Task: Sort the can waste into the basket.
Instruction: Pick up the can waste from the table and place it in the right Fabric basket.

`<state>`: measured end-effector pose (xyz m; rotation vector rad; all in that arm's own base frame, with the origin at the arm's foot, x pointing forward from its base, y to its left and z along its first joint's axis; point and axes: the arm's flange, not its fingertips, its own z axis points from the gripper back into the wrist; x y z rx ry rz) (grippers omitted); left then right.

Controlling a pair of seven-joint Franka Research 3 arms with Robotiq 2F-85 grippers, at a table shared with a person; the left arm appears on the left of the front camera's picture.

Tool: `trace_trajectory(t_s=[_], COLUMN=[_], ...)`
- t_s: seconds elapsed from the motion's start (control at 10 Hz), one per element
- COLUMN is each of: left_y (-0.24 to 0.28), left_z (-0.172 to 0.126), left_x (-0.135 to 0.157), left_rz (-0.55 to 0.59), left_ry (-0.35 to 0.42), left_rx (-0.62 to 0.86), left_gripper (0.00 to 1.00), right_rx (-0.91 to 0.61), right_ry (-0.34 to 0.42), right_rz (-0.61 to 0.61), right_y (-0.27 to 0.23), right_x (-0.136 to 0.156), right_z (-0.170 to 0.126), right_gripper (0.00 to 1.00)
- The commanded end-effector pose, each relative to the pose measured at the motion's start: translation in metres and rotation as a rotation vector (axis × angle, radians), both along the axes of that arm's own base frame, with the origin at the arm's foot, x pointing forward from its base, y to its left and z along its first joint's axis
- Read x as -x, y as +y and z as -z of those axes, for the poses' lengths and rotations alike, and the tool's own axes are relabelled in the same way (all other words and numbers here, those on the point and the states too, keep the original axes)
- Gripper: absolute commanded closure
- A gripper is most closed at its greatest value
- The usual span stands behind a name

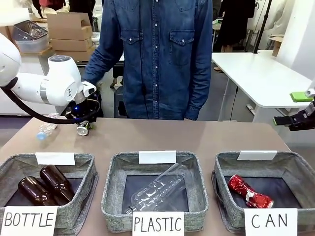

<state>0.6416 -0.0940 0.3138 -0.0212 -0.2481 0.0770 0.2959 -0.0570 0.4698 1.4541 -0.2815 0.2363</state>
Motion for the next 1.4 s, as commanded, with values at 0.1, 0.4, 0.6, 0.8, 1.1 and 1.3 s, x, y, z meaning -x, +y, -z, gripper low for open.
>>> trace_trajectory(t_s=[0.1,0.4,0.6,0.8,1.1,1.3], left_y=[0.003,-0.012,-0.024,-0.016,0.020,0.086], left_z=[-0.003,-0.111,-0.168,-0.187,-0.195,-0.209], left_x=[0.010,0.109,0.188,0.232,0.287,0.310], left_rz=[0.004,0.366,0.857,1.324,1.413,0.926], left_ry=[0.003,0.138,0.167,0.427,0.345,0.100], left_rx=[-0.018,0.314,0.646,0.966,0.836,0.596], left_gripper=[1.00,1.00,1.00,1.00,1.00,1.00], right_rx=[-0.004,-0.004,-0.004,-0.004,-0.004,-0.004], right_ry=[-0.026,-0.026,-0.026,-0.026,-0.026,-0.026], right_rz=[-0.008,-0.008,-0.008,-0.008,-0.008,-0.008], right_y=[-0.001,-0.001,-0.001,-0.001,-0.001,-0.001], right_x=[-0.001,-0.001,-0.001,-0.001,-0.001,-0.001], right_z=[-0.002,-0.002,-0.002,-0.002,-0.002,-0.002], right_gripper=[0.00,0.00,0.00,0.00,0.00,0.00])
